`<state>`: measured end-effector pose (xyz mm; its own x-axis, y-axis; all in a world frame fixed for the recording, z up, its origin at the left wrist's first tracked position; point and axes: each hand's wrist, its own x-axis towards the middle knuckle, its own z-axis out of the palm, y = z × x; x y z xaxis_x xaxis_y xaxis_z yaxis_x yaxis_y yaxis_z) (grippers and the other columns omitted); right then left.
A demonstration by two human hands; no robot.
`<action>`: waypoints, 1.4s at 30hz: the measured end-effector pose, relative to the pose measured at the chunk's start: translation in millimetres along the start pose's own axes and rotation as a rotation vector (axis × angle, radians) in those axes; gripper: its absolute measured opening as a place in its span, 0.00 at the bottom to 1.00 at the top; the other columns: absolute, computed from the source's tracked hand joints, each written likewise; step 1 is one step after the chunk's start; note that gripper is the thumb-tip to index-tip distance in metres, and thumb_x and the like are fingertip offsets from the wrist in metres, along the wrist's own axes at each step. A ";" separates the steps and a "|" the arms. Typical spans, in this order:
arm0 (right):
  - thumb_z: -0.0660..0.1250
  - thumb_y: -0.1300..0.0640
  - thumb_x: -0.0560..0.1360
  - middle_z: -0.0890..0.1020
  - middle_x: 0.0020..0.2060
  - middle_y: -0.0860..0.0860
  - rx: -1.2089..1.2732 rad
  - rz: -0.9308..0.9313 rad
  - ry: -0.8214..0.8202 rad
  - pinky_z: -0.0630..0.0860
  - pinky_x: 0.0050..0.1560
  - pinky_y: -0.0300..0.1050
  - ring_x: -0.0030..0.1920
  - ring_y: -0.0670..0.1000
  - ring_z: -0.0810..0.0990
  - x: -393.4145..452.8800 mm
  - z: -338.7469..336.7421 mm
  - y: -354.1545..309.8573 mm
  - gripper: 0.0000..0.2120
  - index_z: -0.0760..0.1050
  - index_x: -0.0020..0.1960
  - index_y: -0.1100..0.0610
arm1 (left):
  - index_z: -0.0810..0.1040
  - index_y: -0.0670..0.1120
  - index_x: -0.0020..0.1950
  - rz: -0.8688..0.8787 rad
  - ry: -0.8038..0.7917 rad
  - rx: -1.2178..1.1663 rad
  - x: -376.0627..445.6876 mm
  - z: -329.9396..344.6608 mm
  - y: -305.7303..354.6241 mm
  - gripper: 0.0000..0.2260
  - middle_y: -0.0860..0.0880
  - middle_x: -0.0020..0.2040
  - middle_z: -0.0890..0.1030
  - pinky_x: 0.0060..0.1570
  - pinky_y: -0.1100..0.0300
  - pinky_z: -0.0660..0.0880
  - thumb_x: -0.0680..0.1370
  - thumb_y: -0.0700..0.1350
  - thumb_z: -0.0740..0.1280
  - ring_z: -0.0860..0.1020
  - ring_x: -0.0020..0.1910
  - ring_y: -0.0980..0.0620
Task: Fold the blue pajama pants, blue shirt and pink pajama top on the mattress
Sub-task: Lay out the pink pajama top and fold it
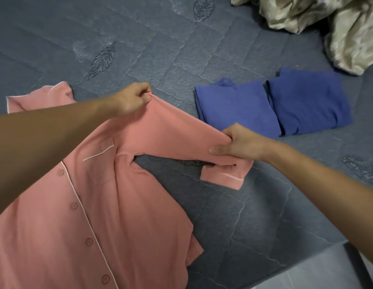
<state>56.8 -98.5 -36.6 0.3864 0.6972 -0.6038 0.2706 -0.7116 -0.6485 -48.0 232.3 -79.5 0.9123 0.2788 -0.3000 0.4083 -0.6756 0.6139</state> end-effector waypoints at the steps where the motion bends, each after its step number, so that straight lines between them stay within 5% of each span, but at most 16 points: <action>1: 0.78 0.47 0.72 0.86 0.37 0.53 -0.033 0.008 -0.008 0.79 0.40 0.49 0.35 0.47 0.80 -2.2 -6.1 5.5 0.16 0.81 0.41 0.59 | 0.73 0.44 0.49 -0.004 0.004 0.008 1.1 1.1 0.4 0.04 0.44 0.46 0.75 0.45 0.58 0.65 0.82 0.36 0.62 0.71 0.46 0.49; 7: 0.77 0.44 0.72 0.78 0.31 0.51 -0.120 0.054 0.032 0.73 0.36 0.46 0.32 0.47 0.74 -15.2 -35.5 40.0 0.23 0.79 0.41 0.66 | 0.74 0.44 0.48 -0.027 -0.031 0.040 8.8 9.6 -0.3 0.04 0.46 0.43 0.76 0.46 0.55 0.67 0.82 0.38 0.63 0.71 0.44 0.49; 13: 0.76 0.39 0.72 0.85 0.36 0.53 -0.161 0.067 0.069 0.78 0.39 0.51 0.33 0.53 0.80 -26.9 -53.4 72.5 0.21 0.83 0.42 0.58 | 0.73 0.45 0.46 -0.001 -0.043 0.096 12.4 14.0 0.3 0.06 0.47 0.40 0.74 0.45 0.52 0.68 0.83 0.42 0.64 0.71 0.41 0.46; 19: 0.75 0.41 0.73 0.75 0.25 0.48 -0.300 0.110 0.111 0.69 0.32 0.45 0.26 0.45 0.72 -34.5 -63.1 98.1 0.23 0.74 0.31 0.57 | 0.72 0.44 0.48 -0.028 -0.030 0.147 18.2 20.3 2.2 0.05 0.45 0.43 0.76 0.48 0.51 0.68 0.83 0.41 0.62 0.73 0.46 0.43; 24: 0.73 0.38 0.73 0.78 0.30 0.50 -0.450 0.237 0.341 0.75 0.40 0.50 0.38 0.55 0.78 -34.3 -63.7 121.3 0.22 0.75 0.33 0.53 | 0.72 0.46 0.51 -0.088 0.051 0.320 22.0 28.5 9.5 0.05 0.39 0.52 0.80 0.58 0.46 0.68 0.84 0.46 0.60 0.75 0.56 0.38; 29: 0.70 0.44 0.75 0.82 0.46 0.57 -0.612 0.424 0.571 0.72 0.44 0.49 0.50 0.64 0.81 -45.9 -58.9 134.4 0.13 0.80 0.49 0.54 | 0.73 0.48 0.55 -0.074 0.161 0.484 7.5 37.0 16.3 0.06 0.40 0.58 0.74 0.62 0.43 0.65 0.80 0.47 0.65 0.68 0.64 0.39; 36: 0.68 0.45 0.76 0.80 0.49 0.56 -0.730 0.249 0.681 0.69 0.40 0.49 0.51 0.62 0.79 -62.5 -41.8 116.5 0.16 0.73 0.53 0.57 | 0.72 0.45 0.65 -0.095 0.254 0.414 -51.0 40.5 34.8 0.19 0.39 0.61 0.69 0.59 0.41 0.67 0.77 0.49 0.68 0.68 0.62 0.38; 42: 0.64 0.40 0.77 0.76 0.57 0.53 -0.773 0.015 0.478 0.74 0.52 0.56 0.59 0.58 0.72 -58.9 -9.3 69.0 0.22 0.69 0.62 0.55 | 0.68 0.50 0.75 -0.174 0.275 0.307 -127.2 61.2 45.8 0.25 0.43 0.69 0.71 0.63 0.42 0.66 0.79 0.52 0.67 0.68 0.68 0.40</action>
<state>61.0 -189.4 -41.5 0.6727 0.6996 -0.2410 0.7121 -0.7005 -0.0458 -147.2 124.1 -57.9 0.8224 0.5492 -0.1485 0.5659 -0.7624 0.3138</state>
